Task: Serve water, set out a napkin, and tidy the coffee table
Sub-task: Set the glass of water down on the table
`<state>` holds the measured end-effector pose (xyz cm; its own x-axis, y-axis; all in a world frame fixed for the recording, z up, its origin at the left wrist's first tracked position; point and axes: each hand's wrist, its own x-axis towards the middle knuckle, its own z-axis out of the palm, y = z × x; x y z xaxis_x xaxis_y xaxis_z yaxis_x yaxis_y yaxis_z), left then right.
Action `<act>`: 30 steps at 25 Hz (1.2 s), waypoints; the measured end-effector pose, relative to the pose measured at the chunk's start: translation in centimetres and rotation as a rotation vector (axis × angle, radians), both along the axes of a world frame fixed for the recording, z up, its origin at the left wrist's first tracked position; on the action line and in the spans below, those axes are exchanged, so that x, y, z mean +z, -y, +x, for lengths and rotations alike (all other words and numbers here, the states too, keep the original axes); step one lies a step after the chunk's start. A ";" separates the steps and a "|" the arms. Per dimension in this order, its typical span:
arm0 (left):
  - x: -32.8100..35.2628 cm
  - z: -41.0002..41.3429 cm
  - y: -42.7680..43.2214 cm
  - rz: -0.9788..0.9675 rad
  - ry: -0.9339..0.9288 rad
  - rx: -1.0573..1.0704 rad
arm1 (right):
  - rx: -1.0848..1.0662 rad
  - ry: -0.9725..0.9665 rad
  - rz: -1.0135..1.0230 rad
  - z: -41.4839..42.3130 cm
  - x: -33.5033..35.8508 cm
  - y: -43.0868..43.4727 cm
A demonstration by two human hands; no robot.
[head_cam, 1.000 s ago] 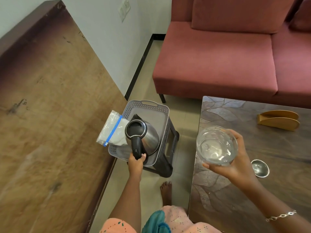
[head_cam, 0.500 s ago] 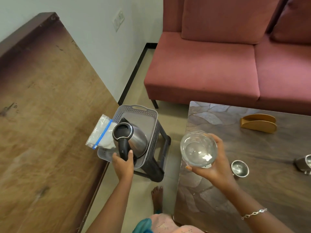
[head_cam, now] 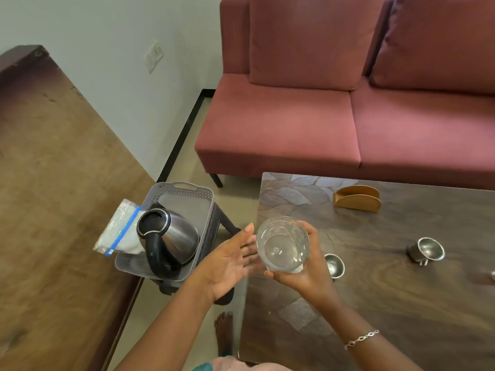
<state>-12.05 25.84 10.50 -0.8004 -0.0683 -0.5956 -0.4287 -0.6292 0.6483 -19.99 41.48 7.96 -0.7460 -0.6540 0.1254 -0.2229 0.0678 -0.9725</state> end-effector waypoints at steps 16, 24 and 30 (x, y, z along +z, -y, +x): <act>-1.0 -4.3 -4.5 -0.066 0.116 0.005 | 0.083 0.117 0.167 -3.6 -0.4 -5.2; -1.5 -5.7 -3.3 -0.071 0.067 -0.077 | 0.033 -0.224 0.403 -4.2 2.1 -4.8; -2.6 -6.1 -2.7 -0.090 0.054 -0.168 | 0.035 -0.479 0.660 -4.3 2.3 -4.1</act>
<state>-18.14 28.51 7.95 -0.7723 0.0089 -0.6352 -0.5583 -0.4867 0.6719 -24.29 45.60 10.22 -0.6869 -0.7267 0.0063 -0.6169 0.5785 -0.5336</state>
